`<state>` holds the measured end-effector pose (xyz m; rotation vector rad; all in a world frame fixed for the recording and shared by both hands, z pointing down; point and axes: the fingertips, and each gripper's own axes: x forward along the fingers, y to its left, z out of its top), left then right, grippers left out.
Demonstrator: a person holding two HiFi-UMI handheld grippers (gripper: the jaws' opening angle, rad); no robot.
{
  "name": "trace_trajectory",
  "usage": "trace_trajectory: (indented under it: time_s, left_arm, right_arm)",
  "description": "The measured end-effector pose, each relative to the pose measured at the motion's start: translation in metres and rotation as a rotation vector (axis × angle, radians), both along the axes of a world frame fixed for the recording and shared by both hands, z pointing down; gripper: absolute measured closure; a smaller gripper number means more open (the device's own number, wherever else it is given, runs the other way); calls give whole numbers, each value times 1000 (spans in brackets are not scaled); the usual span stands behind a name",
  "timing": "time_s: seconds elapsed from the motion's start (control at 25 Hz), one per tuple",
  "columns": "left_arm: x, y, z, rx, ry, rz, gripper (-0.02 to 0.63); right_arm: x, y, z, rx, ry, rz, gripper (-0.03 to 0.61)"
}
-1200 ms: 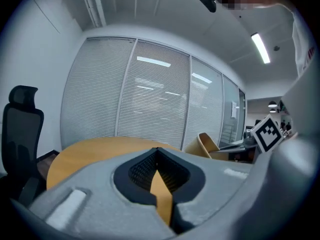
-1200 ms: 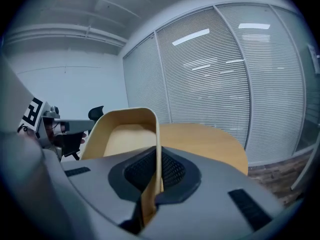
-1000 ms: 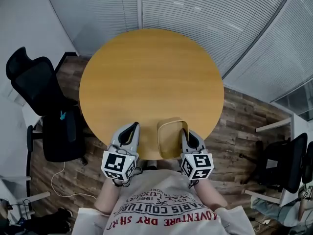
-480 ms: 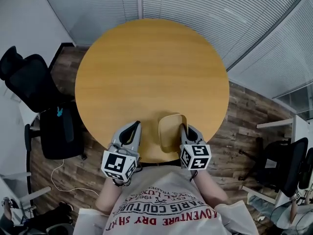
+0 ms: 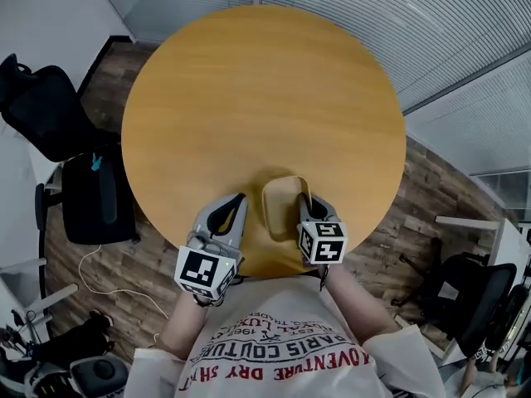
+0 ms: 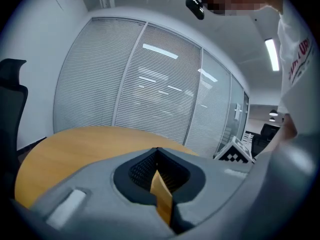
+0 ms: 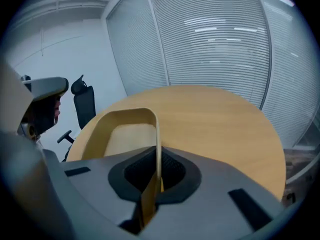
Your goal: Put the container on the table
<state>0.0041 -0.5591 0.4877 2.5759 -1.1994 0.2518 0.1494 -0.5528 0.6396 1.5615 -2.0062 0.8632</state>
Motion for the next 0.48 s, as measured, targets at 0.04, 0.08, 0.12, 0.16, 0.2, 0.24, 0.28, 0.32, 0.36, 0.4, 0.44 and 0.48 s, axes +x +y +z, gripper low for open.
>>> trace_trajectory:
  time_s: [0.04, 0.08, 0.12, 0.16, 0.2, 0.24, 0.28, 0.32, 0.36, 0.4, 0.44, 0.48]
  left_arm:
    - [1, -2, 3, -5, -6, -4, 617]
    - [0, -4, 7, -12, -12, -8, 617]
    - [-1, -5, 11, -20, -16, -14, 617]
    - [-2, -6, 15, -30, -19, -20, 617]
    - [-4, -6, 20, -41, -22, -26, 617]
    - [-5, -6, 24, -51, -24, -31, 617]
    - [-7, -6, 28, -61, -27, -37, 617]
    - [-9, -6, 31, -69, -31, -42, 617]
    - [-10, -7, 33, -75, -35, -47, 617]
    - [-12, -7, 35, -79, -40, -52, 617]
    - [-13, -8, 37, -84, -46, -56, 617]
    - [-15, -9, 38, -88, -52, -62, 617]
  right_arm:
    - [-2, -4, 6, -23, -15, 1, 566]
    - [-4, -7, 11, -43, -31, 2, 566]
    - [-7, -10, 15, -58, -43, 1, 566]
    - [-9, -14, 19, -69, -47, -5, 566]
    - [-12, -16, 23, -77, -45, -12, 566]
    - [-14, -19, 28, -86, -39, -20, 566]
    - [-15, -21, 33, -93, -30, -26, 566]
    - [-15, -24, 38, -100, -18, -30, 566]
    - [-15, -27, 43, -106, -4, -30, 566]
    - [-13, -29, 48, -112, 8, -27, 566]
    - [-12, -31, 52, -119, 14, -21, 566]
    - [-11, -32, 55, -128, 13, -12, 566]
